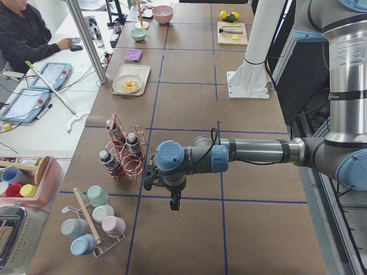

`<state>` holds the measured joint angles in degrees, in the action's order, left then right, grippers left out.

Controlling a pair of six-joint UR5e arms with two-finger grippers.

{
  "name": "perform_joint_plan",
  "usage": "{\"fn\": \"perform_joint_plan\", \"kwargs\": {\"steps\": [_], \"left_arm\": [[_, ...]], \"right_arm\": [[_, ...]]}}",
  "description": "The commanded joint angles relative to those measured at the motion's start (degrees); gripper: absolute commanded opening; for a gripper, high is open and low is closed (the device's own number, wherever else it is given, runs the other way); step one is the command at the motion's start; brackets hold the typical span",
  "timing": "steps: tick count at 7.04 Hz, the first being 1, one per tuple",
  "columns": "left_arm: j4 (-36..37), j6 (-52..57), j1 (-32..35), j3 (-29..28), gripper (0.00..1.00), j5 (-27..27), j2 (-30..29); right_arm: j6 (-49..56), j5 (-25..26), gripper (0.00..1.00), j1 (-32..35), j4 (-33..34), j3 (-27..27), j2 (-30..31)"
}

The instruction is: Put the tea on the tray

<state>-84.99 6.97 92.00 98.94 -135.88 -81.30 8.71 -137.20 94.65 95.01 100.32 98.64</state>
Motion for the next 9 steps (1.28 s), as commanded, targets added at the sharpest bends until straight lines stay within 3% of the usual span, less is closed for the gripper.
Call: {"fn": "perform_joint_plan", "kwargs": {"steps": [1,9], "left_arm": [[0.0,0.07,0.02,0.03,1.0,0.0,0.0],[0.0,-0.2,0.02,0.55,1.0,-0.09,-0.7]], "right_arm": [[0.0,0.0,1.0,0.01,0.0,-0.04,0.06],[0.0,0.0,1.0,0.01,0.0,0.31,-0.2]]}}
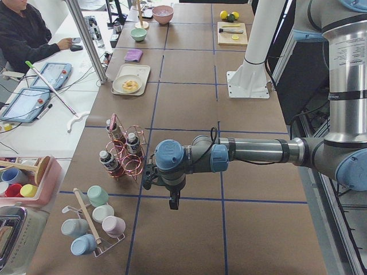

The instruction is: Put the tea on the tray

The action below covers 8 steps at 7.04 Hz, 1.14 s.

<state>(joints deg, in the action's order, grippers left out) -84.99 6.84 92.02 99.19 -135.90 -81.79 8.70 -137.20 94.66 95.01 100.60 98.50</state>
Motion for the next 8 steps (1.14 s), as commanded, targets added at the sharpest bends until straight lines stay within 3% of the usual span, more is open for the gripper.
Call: {"fn": "perform_joint_plan", "kwargs": {"steps": [1,4,8], "left_arm": [[0.0,-0.16,0.0,2.22,1.0,-0.15,-0.56],[-1.3,-3.04,-0.35,10.2,1.0,-0.24,-2.49],[-25.43,-28.05,-6.48,11.55,1.0,0.46,-2.14]], "right_arm": [[0.0,0.0,1.0,0.0,0.0,0.21,-0.15],[0.0,0.0,1.0,0.0,-0.09,0.65,-0.15],[0.09,0.35,1.0,0.0,-0.17,2.06,-0.93]]}}
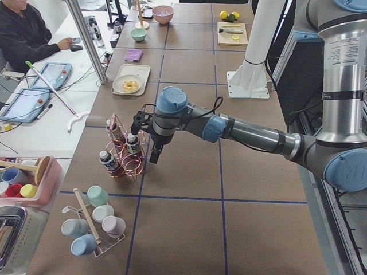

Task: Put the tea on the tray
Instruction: 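Move the left gripper down to a dark tea bottle in the copper rack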

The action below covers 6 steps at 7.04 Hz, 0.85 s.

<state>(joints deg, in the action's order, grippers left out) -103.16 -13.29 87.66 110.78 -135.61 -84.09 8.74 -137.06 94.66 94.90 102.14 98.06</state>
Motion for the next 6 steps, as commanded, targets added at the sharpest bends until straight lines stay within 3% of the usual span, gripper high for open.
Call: {"fn": "perform_joint_plan", "kwargs": {"steps": [1,4,6], "left_arm": [[-12.45,-12.85,-4.32,-0.82,1.0,2.52,0.07],[-24.25,-28.58,-13.1,-0.92,1.0,15.95,-0.19],[-28.92,-33.53,-21.17,-1.18,1.0,30.16,-0.37]], "right_arm": [[-0.04,0.3,1.0,0.0,-0.06,1.73,-0.93],[-0.22,0.04,1.0,0.09,-0.41,2.36,-0.15],[-0.3,-0.05,1.0,0.09,-0.68,2.36,-0.06]]}}
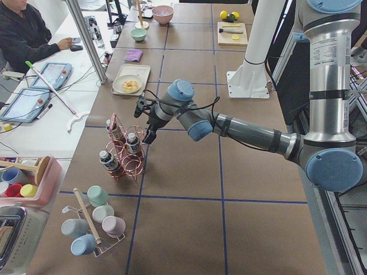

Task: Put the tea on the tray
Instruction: 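Move the left gripper down to a dark tea bottle in the copper rack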

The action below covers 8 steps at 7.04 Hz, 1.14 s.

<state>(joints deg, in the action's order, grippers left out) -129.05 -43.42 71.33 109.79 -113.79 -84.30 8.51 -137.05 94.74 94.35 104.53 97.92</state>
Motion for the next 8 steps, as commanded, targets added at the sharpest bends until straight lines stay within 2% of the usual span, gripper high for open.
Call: {"fn": "perform_joint_plan", "kwargs": {"steps": [1,4,5,8], "left_arm": [[-5.14,-3.86,-6.79,-0.97,1.0,13.28,-0.16],[-18.57,-3.86,-7.42,-12.36,1.0,20.06,-4.37],[-19.92,-3.95,-9.78,-14.32,1.0,23.05,-5.34],[-20.02,-6.67,-12.43,-14.34,1.0,23.87,-5.44]], "right_arm": [[-0.07,-0.06,1.0,0.0,-0.13,0.06,0.08],[-0.07,-0.06,1.0,0.0,-0.22,-0.03,-0.01],[-0.07,-0.06,1.0,0.0,-0.13,-0.03,-0.01],[-0.07,-0.15,1.0,0.0,-0.13,-0.03,-0.1]]}}
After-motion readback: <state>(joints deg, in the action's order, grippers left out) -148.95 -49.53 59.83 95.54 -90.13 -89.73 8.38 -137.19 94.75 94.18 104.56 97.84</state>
